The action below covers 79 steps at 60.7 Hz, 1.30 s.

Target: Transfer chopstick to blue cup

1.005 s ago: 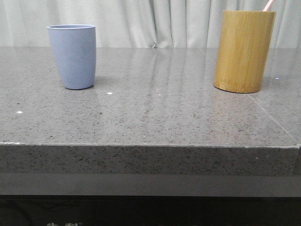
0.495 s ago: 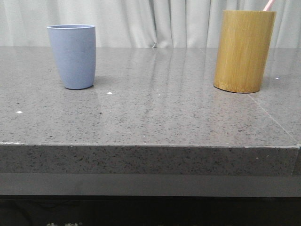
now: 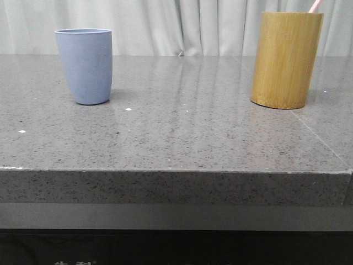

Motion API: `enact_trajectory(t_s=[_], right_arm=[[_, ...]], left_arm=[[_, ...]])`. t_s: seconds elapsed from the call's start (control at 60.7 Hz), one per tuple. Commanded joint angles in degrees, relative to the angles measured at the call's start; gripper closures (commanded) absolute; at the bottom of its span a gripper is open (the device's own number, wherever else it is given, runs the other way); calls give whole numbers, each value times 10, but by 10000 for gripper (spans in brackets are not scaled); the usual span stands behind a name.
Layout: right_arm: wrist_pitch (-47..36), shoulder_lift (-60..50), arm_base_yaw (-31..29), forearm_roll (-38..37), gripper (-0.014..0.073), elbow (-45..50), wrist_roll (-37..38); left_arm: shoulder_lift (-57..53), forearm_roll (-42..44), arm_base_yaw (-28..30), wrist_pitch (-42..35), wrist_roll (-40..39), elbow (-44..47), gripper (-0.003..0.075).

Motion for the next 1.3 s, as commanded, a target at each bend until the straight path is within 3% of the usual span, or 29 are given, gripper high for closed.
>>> enact_trajectory(t_s=[0.0,0.181,0.33,0.429,0.527,0.659,0.725,0.824,1.005,1.286], right_arm=[[-11,69,-4,4,652,-65,-3],[-15,194,-4,-21,652,-123,-3],[-17,240,-4,-50,644,-126,-3],[-18,242,-4,-71,579,-126,-3],[-18,242,-4,-87,398,-126,-3],[-18,242,-4,-87,122,-126,-3],[-18,242,-4,-87,8,-126,-3],[-20,242,-4,-87,-63,-126,-3],[-17,242,-1,-86,-62,-126,-3],[28,242,39,-87,-62,-126,-16]], left_arm=[[83,8,1,14,-2,-65,738],[209,8,1,7,-2,-108,738],[239,8,1,4,-2,-108,738],[239,8,1,4,-2,-108,699],[239,8,1,3,-2,-108,527],[239,8,1,2,-2,-108,178],[239,8,1,2,-2,-108,87],[239,-11,1,2,-2,-108,80],[265,-14,-2,20,0,-132,80],[465,-15,-67,145,29,-333,80]])
